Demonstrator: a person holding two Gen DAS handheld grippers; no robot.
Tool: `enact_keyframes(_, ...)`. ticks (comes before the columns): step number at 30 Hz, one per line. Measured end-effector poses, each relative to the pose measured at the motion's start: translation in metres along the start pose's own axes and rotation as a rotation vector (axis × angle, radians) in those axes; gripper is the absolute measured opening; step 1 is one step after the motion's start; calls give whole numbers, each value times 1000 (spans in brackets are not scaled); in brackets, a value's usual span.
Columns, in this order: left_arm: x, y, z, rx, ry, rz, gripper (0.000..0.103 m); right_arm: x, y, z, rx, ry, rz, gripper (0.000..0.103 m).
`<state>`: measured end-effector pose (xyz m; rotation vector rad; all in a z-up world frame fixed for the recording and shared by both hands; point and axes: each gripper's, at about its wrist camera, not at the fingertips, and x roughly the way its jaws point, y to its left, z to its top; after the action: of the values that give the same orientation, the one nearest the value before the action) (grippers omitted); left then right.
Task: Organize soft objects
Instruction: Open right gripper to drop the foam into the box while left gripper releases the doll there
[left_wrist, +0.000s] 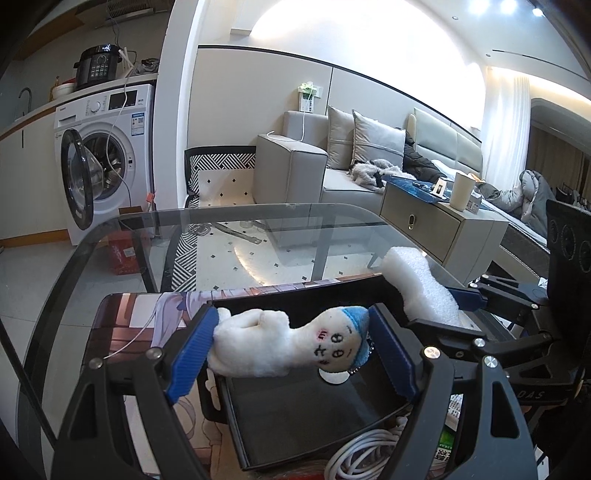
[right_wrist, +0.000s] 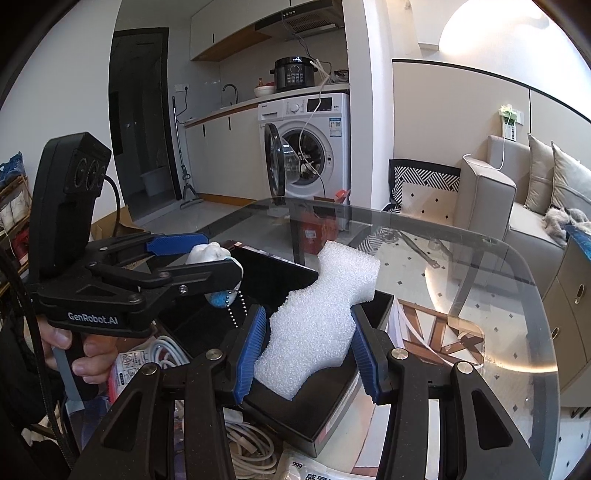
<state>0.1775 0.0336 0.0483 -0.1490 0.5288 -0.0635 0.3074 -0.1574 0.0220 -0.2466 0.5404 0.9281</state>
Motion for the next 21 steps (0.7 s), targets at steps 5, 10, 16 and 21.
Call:
enact_keyframes(5,0,1,0,-1,4,-6,83,6,4,-3,-16,15,-3,47)
enact_keyframes(10,0,4,2,-23,8,-18,83,7,4,-3,-25,15,-23,68)
enact_keyframes(16,0,6,3,-16,11,-13,83,-5,2,-4,-8,-19,-33,77)
enact_keyframes(21,0,5,3,-11,10,-15,92,-21,-2,-7,11,-46,-54,83)
